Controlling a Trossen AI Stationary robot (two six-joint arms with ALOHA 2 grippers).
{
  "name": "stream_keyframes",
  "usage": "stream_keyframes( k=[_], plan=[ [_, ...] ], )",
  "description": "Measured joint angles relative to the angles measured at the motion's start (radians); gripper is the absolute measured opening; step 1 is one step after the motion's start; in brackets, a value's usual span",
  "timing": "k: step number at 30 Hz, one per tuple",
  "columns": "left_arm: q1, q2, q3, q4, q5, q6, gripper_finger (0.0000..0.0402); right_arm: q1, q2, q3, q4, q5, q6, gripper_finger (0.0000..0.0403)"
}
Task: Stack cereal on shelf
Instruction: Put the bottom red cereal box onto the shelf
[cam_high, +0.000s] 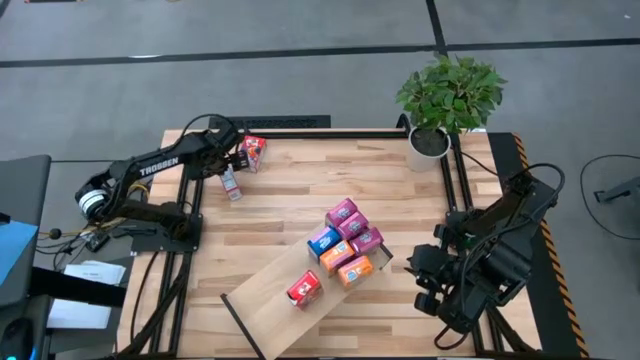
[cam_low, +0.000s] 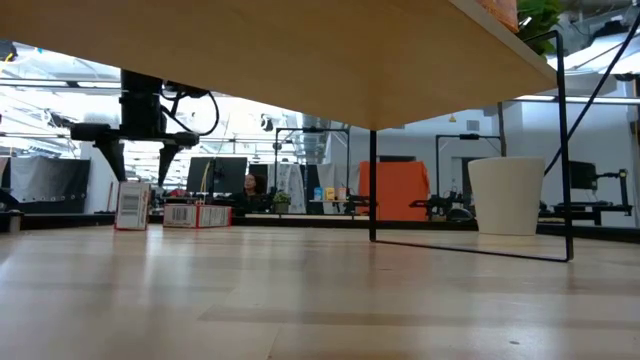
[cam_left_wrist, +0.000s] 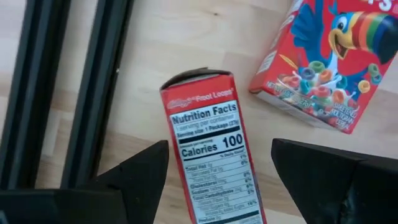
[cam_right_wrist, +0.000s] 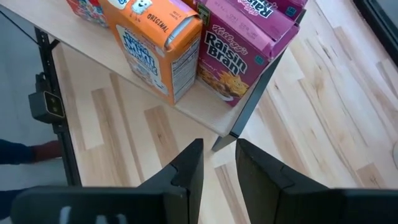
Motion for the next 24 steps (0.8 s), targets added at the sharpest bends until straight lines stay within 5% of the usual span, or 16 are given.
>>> stream_keyframes(
  k=[12, 24],
  plan=[
    [-0.003, 0.080, 0.001, 0.009, -0.014, 0.013, 0.0269, 0.000, 0.000, 0.000, 0.000, -0.001, 0.002, 0.0118],
    [-0.003, 0.138, 0.001, 0.034, 0.007, 0.099, 0.0177, 0.001, 0.000, 0.000, 0.000, -0.002, 0.002, 0.0118]
  ],
)
